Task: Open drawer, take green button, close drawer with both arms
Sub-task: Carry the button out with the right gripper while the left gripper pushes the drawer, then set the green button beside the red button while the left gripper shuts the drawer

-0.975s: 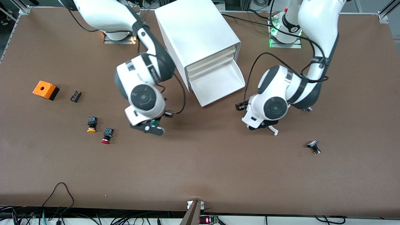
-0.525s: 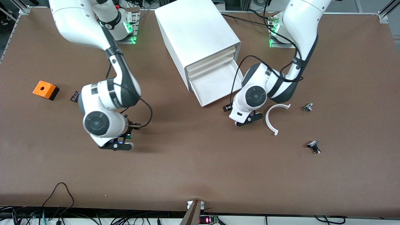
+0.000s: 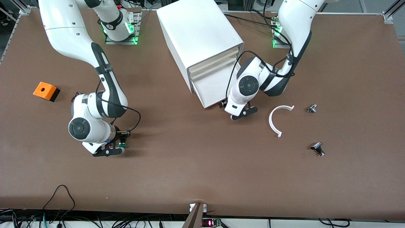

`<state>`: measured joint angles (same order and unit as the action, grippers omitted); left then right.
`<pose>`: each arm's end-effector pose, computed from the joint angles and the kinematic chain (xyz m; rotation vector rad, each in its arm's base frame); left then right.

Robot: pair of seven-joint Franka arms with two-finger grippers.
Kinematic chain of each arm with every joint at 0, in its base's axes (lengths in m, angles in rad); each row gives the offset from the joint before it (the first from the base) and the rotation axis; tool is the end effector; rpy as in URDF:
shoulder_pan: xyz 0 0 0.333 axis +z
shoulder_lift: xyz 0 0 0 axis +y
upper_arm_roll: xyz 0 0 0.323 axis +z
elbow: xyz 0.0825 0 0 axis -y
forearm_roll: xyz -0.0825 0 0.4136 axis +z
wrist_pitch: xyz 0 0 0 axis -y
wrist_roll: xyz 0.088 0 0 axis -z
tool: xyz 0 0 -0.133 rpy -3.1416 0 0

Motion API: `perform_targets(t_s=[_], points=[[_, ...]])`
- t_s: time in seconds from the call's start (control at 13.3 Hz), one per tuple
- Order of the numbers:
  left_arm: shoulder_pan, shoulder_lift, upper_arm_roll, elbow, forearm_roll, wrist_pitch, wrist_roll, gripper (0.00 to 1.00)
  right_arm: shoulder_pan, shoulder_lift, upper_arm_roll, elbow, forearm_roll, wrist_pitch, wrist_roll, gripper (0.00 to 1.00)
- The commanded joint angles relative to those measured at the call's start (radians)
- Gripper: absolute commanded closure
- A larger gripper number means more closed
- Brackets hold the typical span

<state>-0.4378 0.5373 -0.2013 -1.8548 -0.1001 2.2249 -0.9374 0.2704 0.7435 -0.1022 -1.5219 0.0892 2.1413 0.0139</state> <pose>0.5160 -0.3869 0.1832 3.0485 0.5946 -0.3730 0.7087 0.1346 0.1728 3.1206 0.1941 -0.1865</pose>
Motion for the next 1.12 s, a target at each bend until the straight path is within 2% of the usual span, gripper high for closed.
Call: perform_targets(t_s=[0.0,0.07,0.15,0.22,0.3,0.67,1.05], points=[[-0.021,-0.037,-0.029,-0.083,0.014,0.054,-0.056,0.04,-0.01,-0.041,0.012,-0.096,0.018,0.072,-0.035,0.78],[-0.024,-0.037,-0.041,-0.083,0.013,0.055,-0.06,0.04,-0.01,-0.042,0.012,-0.096,0.018,0.072,-0.035,0.49],[-0.024,-0.037,-0.059,-0.083,0.013,0.055,-0.076,0.04,-0.01,-0.042,0.012,-0.095,0.018,0.071,-0.035,0.23],[-0.025,-0.037,-0.078,-0.084,0.013,0.055,-0.11,0.04,-0.01,-0.046,0.012,-0.089,0.018,0.066,-0.034,0.09],[-0.025,-0.037,-0.095,-0.084,0.013,0.055,-0.129,0.04,-0.01,-0.062,0.012,-0.086,0.017,0.062,-0.035,0.01],[-0.024,-0.043,-0.164,-0.098,0.013,0.053,-0.19,0.04,-0.016,-0.222,-0.017,-0.081,0.007,-0.004,-0.055,0.01],[-0.024,-0.045,-0.204,-0.101,0.011,0.047,-0.264,0.04,-0.017,-0.348,-0.042,-0.026,0.001,-0.207,-0.103,0.01]])
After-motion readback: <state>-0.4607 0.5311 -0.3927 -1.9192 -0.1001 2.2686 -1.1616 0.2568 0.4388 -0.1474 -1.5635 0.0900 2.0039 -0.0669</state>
